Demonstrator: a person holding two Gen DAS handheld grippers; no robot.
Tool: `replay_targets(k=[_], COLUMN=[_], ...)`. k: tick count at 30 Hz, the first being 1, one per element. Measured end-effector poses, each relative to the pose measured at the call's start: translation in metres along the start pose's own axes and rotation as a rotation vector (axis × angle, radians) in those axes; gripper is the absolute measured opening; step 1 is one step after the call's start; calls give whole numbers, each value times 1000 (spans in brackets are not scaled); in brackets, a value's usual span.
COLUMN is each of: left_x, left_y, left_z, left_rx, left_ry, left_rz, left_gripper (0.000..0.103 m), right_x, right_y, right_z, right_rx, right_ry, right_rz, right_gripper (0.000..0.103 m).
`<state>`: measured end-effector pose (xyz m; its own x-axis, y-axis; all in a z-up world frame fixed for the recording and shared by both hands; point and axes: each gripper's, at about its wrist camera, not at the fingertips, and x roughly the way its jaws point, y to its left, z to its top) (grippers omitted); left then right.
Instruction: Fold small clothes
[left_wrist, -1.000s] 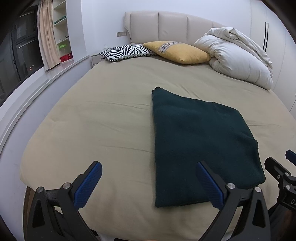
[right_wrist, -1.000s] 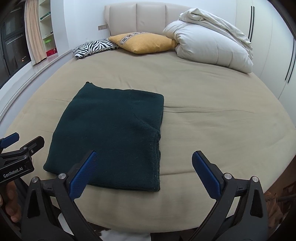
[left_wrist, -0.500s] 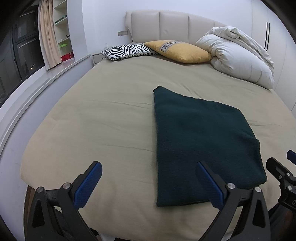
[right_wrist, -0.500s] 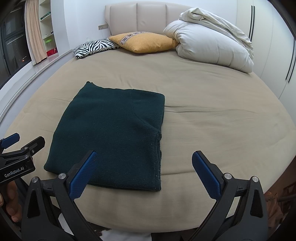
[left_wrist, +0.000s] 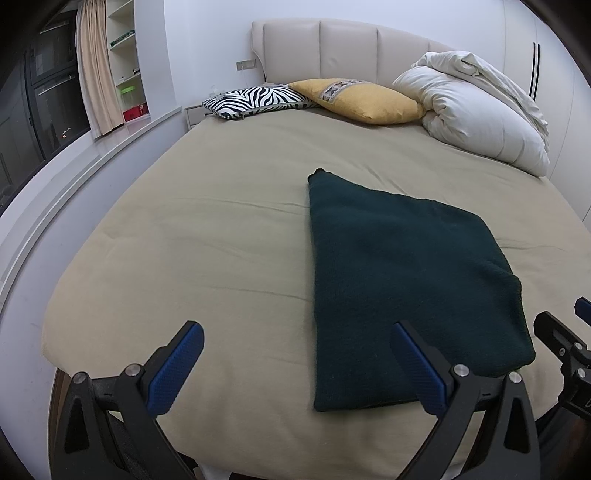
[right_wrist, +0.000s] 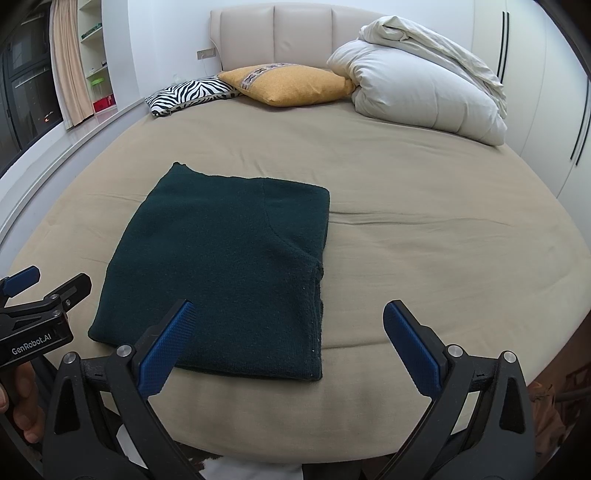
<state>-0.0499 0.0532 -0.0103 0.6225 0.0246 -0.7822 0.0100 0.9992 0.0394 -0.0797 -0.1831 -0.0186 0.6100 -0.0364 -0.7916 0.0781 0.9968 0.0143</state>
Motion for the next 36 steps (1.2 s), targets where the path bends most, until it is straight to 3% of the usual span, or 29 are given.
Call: replay_targets(k=[36], left_x=[1], left_y=[2], left_z=[1], left_rx=[4], left_ry=[3], left_rz=[0], left_gripper=[103], right_x=[-1], right_y=[-1], right_z=[0], right_rx=[-2], right_ry=[-2], right_rz=[2], right_gripper=[103])
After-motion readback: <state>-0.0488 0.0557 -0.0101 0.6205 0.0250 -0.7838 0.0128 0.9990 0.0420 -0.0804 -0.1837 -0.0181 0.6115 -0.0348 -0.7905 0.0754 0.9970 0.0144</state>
